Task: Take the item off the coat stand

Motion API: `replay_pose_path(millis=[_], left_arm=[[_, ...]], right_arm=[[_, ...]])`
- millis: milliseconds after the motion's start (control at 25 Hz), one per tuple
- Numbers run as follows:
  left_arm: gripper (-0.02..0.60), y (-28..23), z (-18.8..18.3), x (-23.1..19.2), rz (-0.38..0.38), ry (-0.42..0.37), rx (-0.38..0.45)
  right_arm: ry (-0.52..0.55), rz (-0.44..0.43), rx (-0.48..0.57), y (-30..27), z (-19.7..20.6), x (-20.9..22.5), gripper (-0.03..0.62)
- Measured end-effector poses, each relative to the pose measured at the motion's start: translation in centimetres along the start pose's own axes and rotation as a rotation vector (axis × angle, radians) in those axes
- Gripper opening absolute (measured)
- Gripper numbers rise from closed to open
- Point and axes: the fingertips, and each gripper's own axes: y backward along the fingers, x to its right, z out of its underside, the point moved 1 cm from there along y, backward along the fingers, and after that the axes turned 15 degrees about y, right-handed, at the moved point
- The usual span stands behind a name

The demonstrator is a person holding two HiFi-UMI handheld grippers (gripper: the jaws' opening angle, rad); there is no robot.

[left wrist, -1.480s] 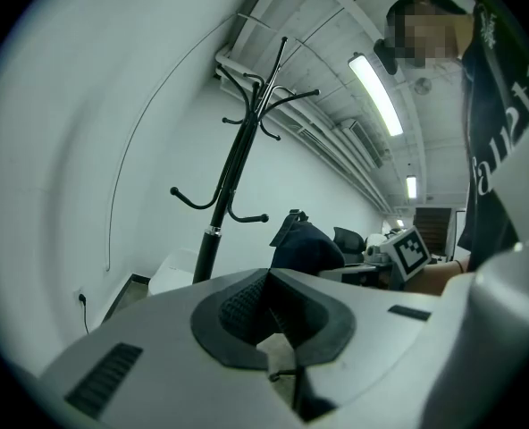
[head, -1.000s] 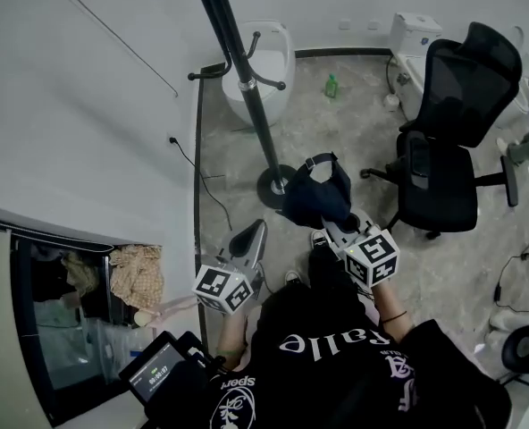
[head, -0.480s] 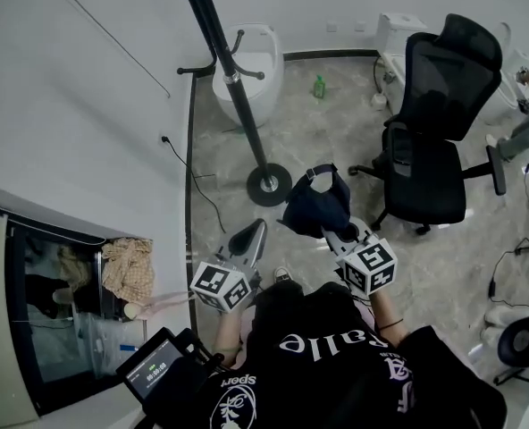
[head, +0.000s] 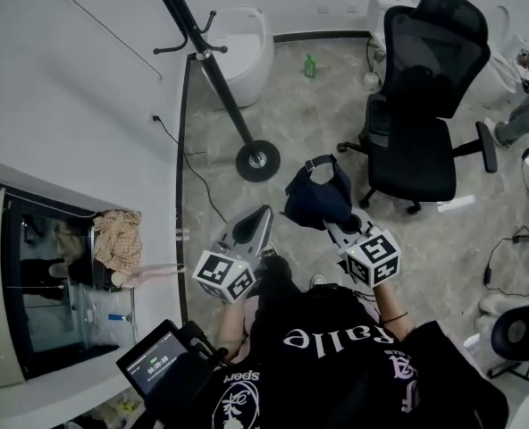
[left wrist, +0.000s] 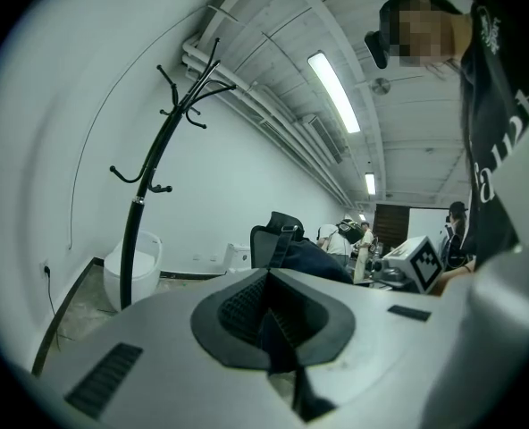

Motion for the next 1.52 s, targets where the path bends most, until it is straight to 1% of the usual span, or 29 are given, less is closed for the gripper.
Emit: replay_pose_path(millis=[160,280,400,520,800,1040,1200,1320,1520], left_arm=[[0.003,0.2,3.3,3.3,-0.009,0.006,-0.022],[0.003,1.1,5.6,4.8,-0.023,0.004,-0.031],[0.003,2.4,7.1,6.0,-0.041,-0.001,-0.031],[0.003,3.5,7.9,6.8,-0.064,-0.013,-0.038],[0.003,6.6,8.3,7.0,-0.102,-0.01,-0.039],[0.003,7.9,8.0,6.2,-0.091,-0.005,-0.026],[0.003,9.3,8.0,5.8,-0.089,-0.021,-0.039],[0.003,10.7,7.8,4.8,-0.09,-0.026,-0.042],[0.003,13.9,6.8,2.4,-0.099,-0.022,-0.018]], right_arm=[[-0.011,-0.01,0.001,4.1,2.0,-0.5,0.037],[-0.026,-0.031,-0.005,6.2,3.6,-1.4,0.037],[-0.033,-0.058,-0.015,7.6,5.0,-2.6,0.037],[-0.038,-0.084,-0.015,8.1,5.5,-3.5,0.037],[-0.029,-0.125,-0.005,7.8,5.1,-6.2,0.037],[-0.017,-0.154,-0.04,6.9,4.7,-8.6,0.037],[-0.021,-0.137,-0.03,6.9,4.1,-9.8,0.037],[-0.034,-0.125,-0.03,6.3,3.8,-10.9,0.037],[-0.016,-0.148,-0.033,4.3,2.7,-14.7,0.037]])
